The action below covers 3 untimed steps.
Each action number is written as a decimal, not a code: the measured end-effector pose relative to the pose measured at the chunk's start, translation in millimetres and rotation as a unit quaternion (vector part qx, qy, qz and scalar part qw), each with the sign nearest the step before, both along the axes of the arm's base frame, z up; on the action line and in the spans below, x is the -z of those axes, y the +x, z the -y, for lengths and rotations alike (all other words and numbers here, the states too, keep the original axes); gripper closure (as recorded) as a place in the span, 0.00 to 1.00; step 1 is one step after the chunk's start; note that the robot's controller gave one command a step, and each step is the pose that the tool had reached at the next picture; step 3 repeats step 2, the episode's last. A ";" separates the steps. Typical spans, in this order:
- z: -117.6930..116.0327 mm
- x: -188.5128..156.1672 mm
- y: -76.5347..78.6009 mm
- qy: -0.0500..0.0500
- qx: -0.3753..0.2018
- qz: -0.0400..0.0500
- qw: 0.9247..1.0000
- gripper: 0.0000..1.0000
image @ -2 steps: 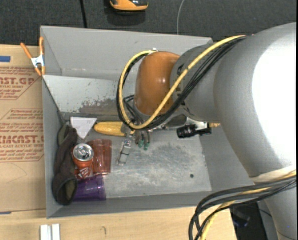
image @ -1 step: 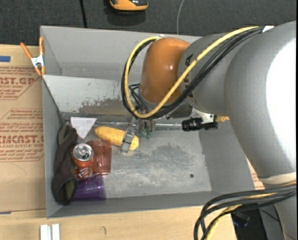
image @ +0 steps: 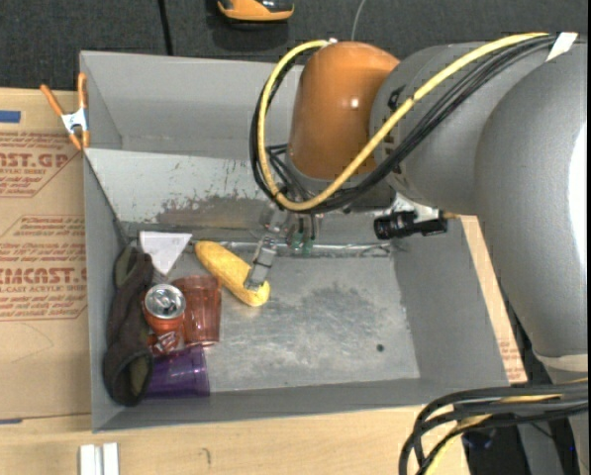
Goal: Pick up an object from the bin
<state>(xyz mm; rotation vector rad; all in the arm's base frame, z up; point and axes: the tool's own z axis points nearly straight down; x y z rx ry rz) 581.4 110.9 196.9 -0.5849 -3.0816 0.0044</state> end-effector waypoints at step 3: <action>-31.0 58.0 2.1 0.002 0.016 0.006 1.000 0.00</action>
Offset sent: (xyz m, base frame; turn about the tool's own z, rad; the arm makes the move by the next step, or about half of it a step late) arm -0.0017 0.0376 -0.0823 0.0668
